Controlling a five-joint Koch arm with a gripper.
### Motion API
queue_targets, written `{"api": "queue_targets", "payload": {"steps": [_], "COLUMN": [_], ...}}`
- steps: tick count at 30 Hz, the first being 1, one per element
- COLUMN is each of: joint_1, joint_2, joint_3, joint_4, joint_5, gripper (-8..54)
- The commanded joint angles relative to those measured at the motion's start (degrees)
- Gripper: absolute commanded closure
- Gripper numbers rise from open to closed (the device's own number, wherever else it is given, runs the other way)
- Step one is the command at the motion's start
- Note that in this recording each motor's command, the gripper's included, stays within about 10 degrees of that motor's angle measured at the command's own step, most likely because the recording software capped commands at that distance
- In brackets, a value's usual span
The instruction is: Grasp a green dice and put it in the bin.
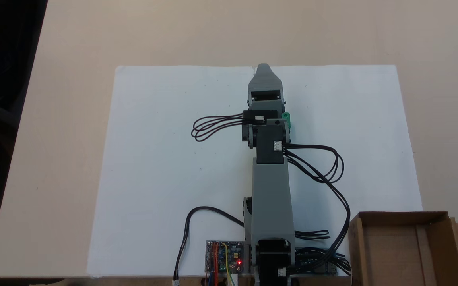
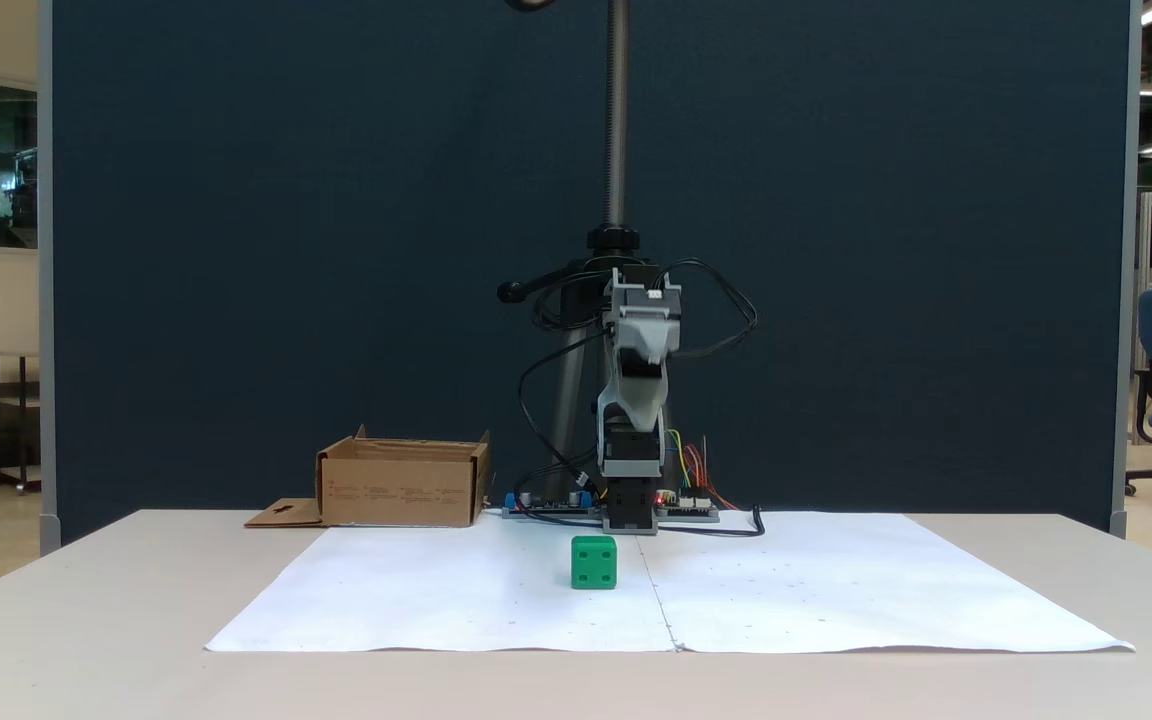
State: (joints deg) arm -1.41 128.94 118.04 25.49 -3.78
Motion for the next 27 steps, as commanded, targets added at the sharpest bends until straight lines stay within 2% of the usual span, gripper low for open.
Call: {"api": "queue_targets", "payload": {"steps": [1, 9, 20, 27], "joint_1": [-0.70, 1.05, 7.21, 8.44], "joint_2": [0.97, -11.34, -24.61, -29.27], "joint_3": [-3.78, -10.20, -20.57, -23.55], "joint_4": [9.03, 33.05, 33.31, 31.73], "joint_5": [0.97, 0.88, 0.53, 0.18], "gripper": [1.8, 1.8, 1.7, 1.6]}}
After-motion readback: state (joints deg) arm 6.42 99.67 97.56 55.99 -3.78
